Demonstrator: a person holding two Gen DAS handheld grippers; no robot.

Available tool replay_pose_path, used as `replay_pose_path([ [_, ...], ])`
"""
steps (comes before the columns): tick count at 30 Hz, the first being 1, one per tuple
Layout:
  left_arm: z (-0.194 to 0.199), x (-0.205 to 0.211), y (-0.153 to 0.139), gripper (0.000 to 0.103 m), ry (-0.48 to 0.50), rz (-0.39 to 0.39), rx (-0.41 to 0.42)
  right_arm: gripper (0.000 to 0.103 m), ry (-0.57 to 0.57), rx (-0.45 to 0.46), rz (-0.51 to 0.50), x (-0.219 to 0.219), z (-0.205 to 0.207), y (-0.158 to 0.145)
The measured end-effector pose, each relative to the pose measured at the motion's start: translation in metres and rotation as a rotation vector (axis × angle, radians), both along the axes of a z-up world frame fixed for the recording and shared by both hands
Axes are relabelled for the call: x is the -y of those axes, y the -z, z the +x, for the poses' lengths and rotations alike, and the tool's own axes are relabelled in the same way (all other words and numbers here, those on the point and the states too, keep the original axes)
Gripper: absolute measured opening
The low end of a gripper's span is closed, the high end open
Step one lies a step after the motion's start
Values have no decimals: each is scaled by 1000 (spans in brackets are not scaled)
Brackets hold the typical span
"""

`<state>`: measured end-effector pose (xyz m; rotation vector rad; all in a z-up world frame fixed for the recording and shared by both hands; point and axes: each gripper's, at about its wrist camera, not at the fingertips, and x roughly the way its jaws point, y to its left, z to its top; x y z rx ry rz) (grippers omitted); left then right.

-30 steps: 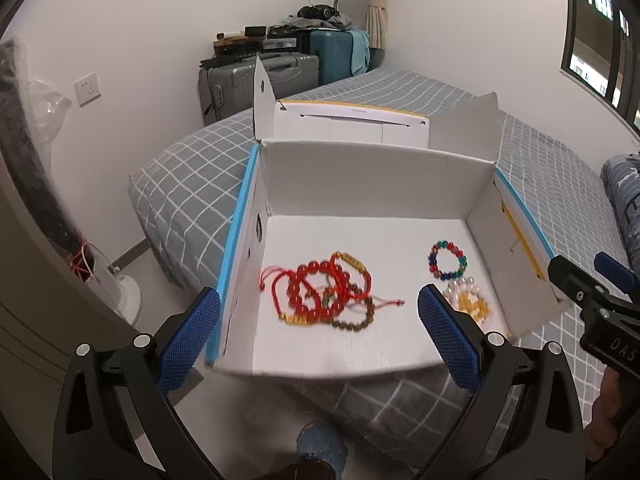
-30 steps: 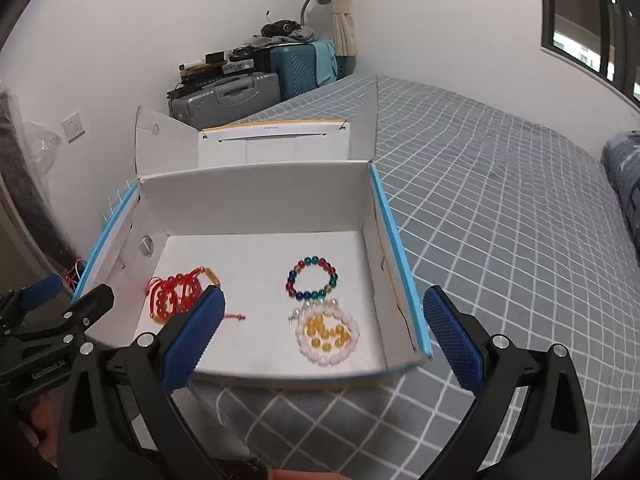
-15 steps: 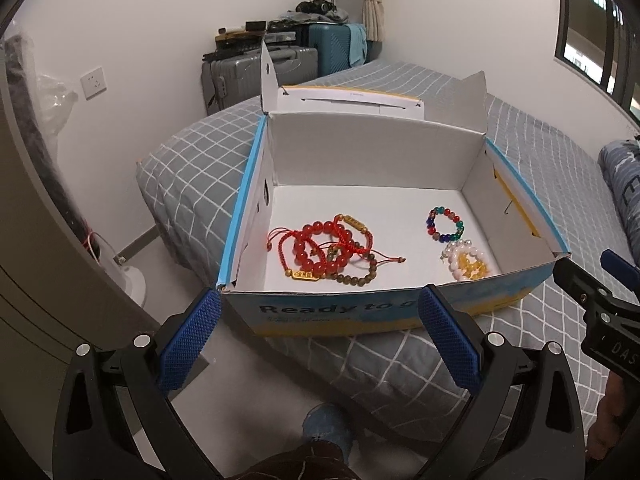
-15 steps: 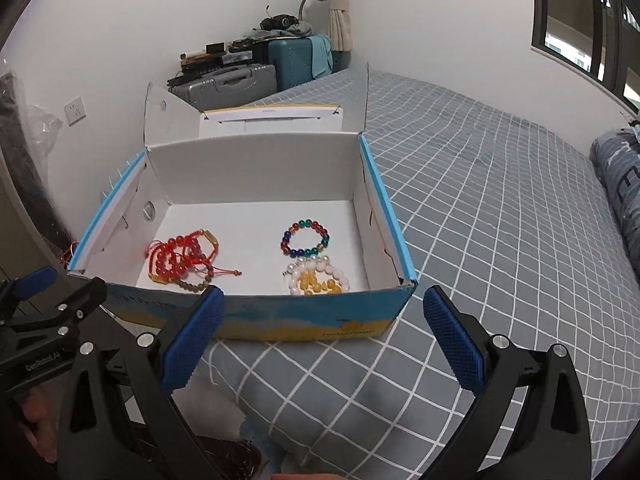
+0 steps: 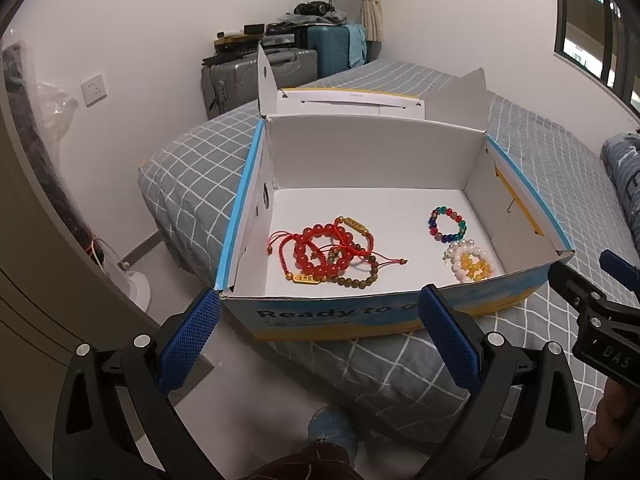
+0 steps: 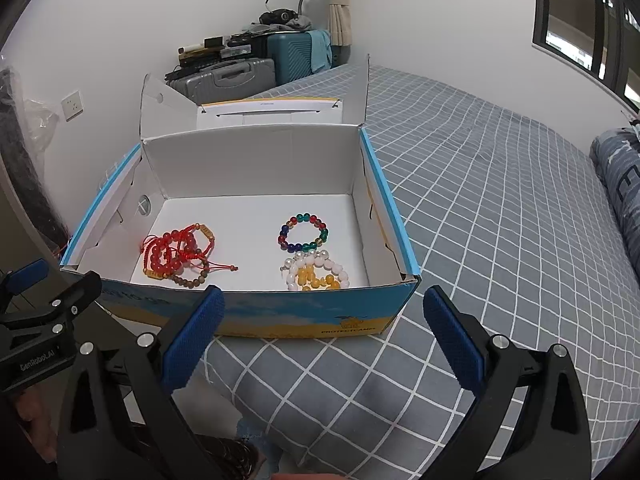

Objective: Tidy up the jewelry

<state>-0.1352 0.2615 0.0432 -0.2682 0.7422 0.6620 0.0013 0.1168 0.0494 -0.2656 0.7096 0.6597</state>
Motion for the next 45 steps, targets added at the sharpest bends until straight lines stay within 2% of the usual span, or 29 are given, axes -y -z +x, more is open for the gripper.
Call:
replay_pose_path([
  [9, 4, 3, 0, 97, 18, -19, 8, 95, 5, 6, -3, 0, 1, 0],
  [35, 5, 8, -2, 97, 18, 14, 21, 95, 9, -1, -1, -2, 4, -1],
  [40, 6, 6, -2, 97, 15, -9, 18, 95, 13, -5, 1, -2, 4, -1],
  [45, 8, 9, -1, 97, 13, 3, 17, 95, 15, -6, 3, -3, 4, -1],
])
